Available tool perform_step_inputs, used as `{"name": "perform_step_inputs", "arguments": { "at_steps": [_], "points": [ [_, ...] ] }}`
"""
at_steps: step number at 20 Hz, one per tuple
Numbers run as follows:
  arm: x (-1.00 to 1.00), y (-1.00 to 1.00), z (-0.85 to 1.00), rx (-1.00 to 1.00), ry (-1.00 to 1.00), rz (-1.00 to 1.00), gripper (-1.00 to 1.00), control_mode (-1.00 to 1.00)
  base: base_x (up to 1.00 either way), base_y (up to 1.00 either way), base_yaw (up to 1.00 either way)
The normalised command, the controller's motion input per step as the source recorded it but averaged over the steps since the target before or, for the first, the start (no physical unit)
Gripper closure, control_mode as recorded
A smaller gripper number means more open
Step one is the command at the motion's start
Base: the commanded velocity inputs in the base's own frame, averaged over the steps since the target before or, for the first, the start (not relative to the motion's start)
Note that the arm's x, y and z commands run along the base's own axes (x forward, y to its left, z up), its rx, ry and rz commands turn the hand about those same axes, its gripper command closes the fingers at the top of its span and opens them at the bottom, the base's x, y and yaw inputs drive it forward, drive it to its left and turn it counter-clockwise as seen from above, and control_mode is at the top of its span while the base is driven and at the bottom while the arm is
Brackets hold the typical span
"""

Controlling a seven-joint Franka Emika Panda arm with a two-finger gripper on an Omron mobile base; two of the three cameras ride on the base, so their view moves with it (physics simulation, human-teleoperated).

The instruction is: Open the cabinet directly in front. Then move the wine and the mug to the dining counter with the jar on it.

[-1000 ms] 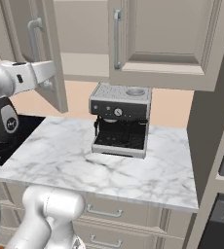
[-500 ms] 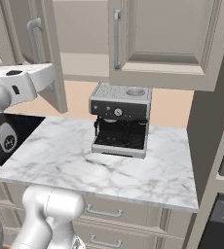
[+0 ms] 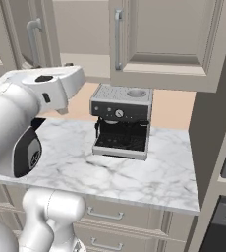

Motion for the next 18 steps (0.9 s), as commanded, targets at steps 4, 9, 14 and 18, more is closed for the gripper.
{"name": "perform_step_inputs", "arguments": {
  "at_steps": [4, 9, 14, 18],
  "points": [
    [-0.14, -0.54, 0.03, -0.01, 0.0, 0.06, -1.0, -1.0, 0.0, 0.0, 0.0],
    [0.0, -0.23, 0.0, 0.0, 0.0, 0.1, -1.0, -1.0, 0.0, 0.0, 0.0],
    [0.06, -0.01, -0.07, 0.0, 0.0, 0.12, -1.0, -1.0, 0.0, 0.0, 0.0],
    [0.22, 0.0, -0.09, 0.0, 0.0, 0.09, -1.0, -1.0, 0.0, 0.0, 0.0]
  ]
}}
